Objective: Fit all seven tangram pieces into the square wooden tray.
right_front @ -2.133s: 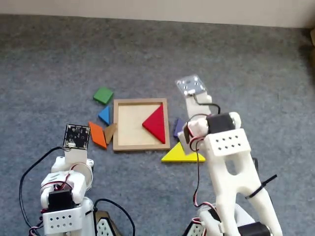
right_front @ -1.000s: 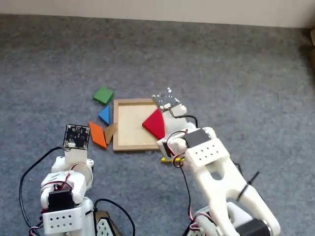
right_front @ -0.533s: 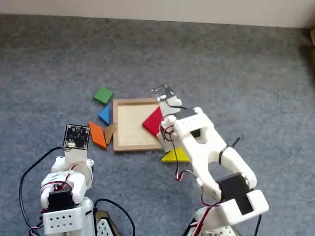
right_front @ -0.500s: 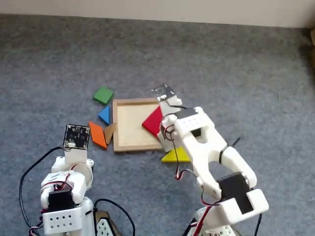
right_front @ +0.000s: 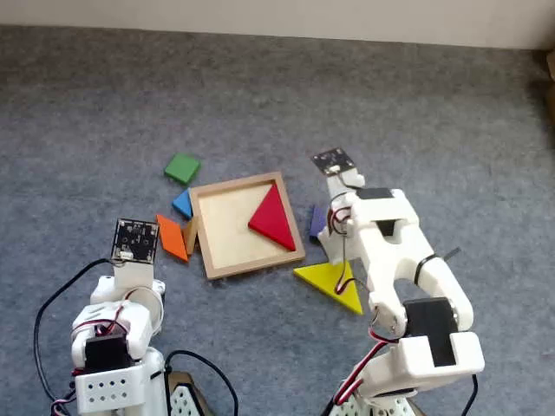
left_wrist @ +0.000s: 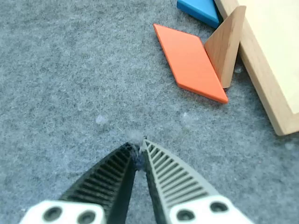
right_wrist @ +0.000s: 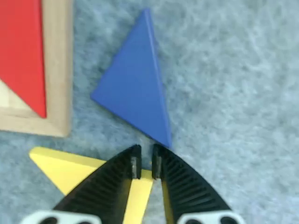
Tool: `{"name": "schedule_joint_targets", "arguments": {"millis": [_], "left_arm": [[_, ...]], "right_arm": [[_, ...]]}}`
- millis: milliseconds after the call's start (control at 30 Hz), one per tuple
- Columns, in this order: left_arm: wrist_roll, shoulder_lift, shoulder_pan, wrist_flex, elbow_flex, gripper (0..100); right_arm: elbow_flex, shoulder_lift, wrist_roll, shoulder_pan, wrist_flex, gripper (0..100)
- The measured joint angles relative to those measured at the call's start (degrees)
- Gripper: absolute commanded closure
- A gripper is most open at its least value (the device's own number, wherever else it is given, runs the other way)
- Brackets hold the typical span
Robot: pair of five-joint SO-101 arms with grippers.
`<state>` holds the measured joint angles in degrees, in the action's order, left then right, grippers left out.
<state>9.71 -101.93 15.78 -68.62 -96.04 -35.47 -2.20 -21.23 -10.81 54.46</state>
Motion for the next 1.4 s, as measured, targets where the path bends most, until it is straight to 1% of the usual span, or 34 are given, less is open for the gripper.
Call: {"name": "schedule_joint_targets", "arguments": {"millis": [133,267,400,500,567,700,800,967,1133,1300,1400], "left_arm": [[0.0,0.0,0.0,0.0,0.0,99],[0.0,0.0,0.0,0.0,0.0,99],[0.0,0.0,0.0,0.0,0.0,99],[0.0,0.0,0.0,0.0,0.0,99],[0.0,0.0,0.0,0.0,0.0,99],[0.0,0.0,0.0,0.0,0.0,99],[0.0,0.0,0.0,0.0,0.0,99],[0.0,0.0,0.0,0.0,0.0,99],[0.0,0.0,0.0,0.0,0.0,99],[0.0,0.0,0.0,0.0,0.0,99],[0.0,0.0,0.0,0.0,0.0,99]], "right_arm": [[-1.5,3.5,-2.1,1.2,2.7,93.3],[-3.3,11.9,-2.3,1.8,4.7,91.5],[-3.3,19.0,-2.3,1.5,8.0,78.1],[-3.3,19.9,0.2,-1.7,12.0,69.1],[-3.4,19.9,1.4,-4.2,12.7,66.5],[-7.4,20.0,2.0,-9.7,13.0,66.2],[-9.2,19.3,2.0,-12.1,11.2,66.2],[-10.3,13.5,2.0,-12.3,6.7,66.2],[-9.8,7.1,2.0,-12.1,6.0,66.3],[-9.4,4.9,2.0,-11.8,5.9,66.3],[-9.4,4.9,2.0,-11.8,5.9,70.4]]}}
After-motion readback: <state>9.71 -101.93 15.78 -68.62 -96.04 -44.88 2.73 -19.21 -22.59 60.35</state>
